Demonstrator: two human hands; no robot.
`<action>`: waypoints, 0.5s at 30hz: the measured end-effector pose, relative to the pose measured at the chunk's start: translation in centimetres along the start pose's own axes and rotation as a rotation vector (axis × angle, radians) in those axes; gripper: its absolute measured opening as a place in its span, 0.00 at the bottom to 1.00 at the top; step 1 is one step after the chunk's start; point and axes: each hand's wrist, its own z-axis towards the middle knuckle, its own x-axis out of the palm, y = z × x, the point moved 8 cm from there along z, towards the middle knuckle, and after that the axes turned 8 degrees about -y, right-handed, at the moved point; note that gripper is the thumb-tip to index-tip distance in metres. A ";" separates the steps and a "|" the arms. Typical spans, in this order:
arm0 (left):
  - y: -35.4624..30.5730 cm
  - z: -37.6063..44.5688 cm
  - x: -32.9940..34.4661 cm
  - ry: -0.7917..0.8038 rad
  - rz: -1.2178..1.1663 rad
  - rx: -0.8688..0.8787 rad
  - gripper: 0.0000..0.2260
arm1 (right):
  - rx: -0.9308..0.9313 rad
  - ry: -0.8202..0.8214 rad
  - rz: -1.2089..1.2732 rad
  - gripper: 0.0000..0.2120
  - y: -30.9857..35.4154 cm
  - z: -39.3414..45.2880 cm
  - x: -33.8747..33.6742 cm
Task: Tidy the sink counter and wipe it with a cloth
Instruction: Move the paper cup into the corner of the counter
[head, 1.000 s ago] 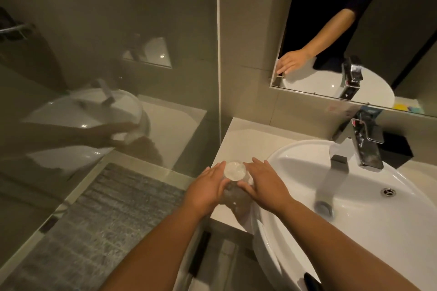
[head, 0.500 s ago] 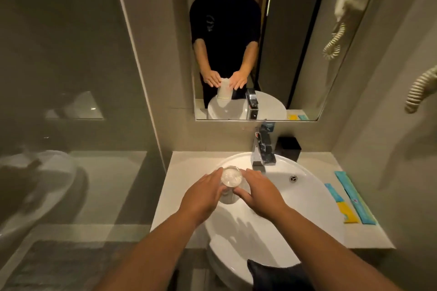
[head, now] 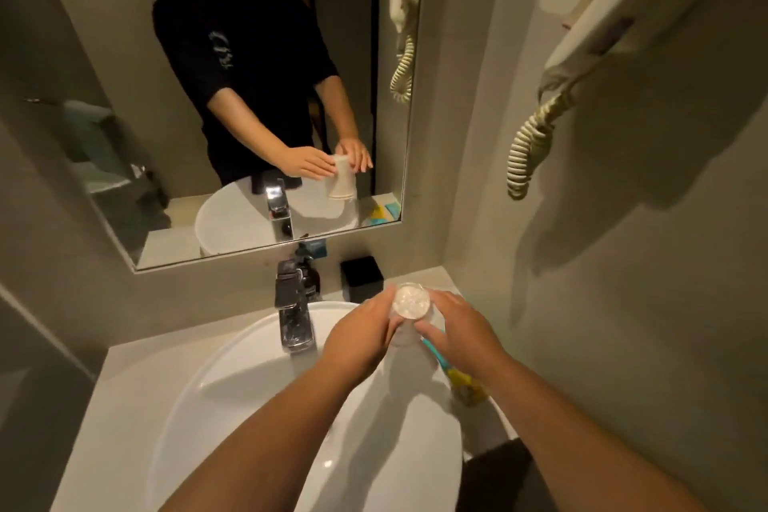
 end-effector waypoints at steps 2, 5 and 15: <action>0.1 3.6 1.8 0.011 -0.013 -0.022 0.20 | 0.039 -0.011 -0.008 0.23 -2.4 3.1 -0.4; 0.8 8.1 4.5 0.007 -0.021 -0.070 0.17 | 0.069 0.006 -0.006 0.23 -5.2 7.2 0.0; 6.9 16.1 12.7 0.162 0.081 -0.153 0.25 | 0.142 0.031 0.054 0.22 -12.0 15.0 4.7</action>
